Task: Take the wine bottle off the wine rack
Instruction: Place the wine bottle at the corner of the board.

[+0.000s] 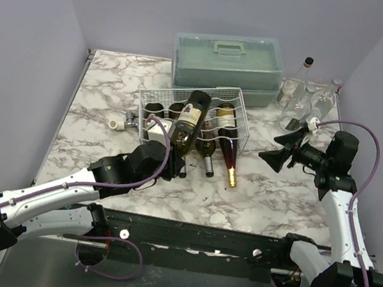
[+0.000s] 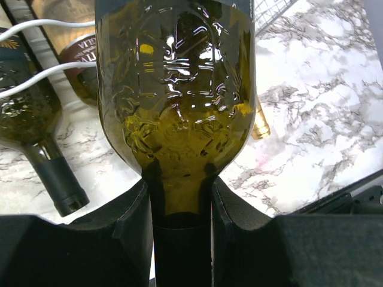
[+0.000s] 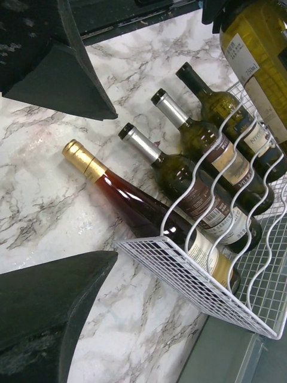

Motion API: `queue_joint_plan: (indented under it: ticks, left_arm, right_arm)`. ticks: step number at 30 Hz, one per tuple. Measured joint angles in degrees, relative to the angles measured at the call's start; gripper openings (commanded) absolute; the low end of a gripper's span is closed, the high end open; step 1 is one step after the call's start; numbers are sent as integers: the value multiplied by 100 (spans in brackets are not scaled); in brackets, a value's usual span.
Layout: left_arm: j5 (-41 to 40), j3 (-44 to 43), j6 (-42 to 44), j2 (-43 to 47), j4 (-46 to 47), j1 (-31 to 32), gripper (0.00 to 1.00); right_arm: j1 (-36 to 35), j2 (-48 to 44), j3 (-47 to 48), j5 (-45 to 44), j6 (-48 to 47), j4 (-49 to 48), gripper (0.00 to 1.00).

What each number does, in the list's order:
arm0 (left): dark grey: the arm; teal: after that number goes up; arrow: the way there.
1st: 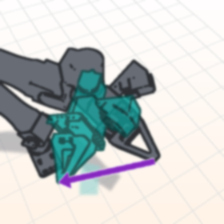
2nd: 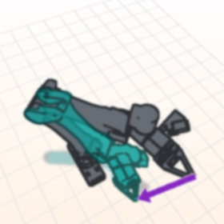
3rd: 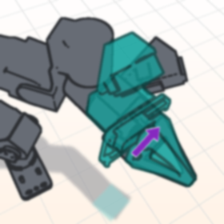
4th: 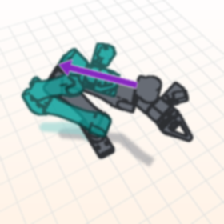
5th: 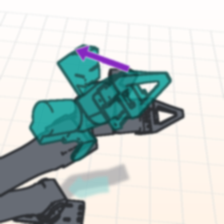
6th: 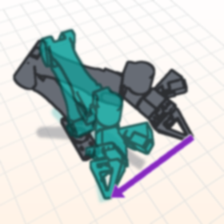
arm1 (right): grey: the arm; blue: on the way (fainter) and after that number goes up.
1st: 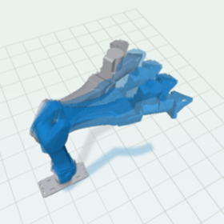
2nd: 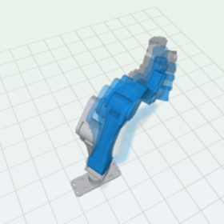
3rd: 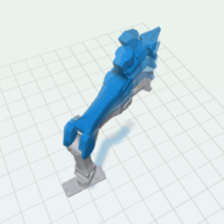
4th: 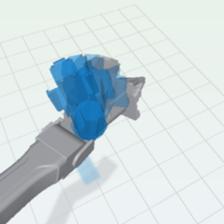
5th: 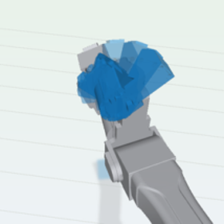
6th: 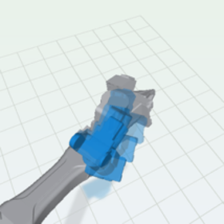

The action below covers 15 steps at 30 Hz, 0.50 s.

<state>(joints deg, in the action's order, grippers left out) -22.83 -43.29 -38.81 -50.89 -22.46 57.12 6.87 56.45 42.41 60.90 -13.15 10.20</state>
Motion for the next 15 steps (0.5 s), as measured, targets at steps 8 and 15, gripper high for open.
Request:
queue_joint_plan:
  ticks: [8,15]
  left_arm:
    - [505,79,92,22,284,0,0]
    - [1025,160,184,24,595,0,0]
  right_arm:
    - [0,0,-7,2,-48,11,93]
    - [0,2,22,79,-505,413,93]
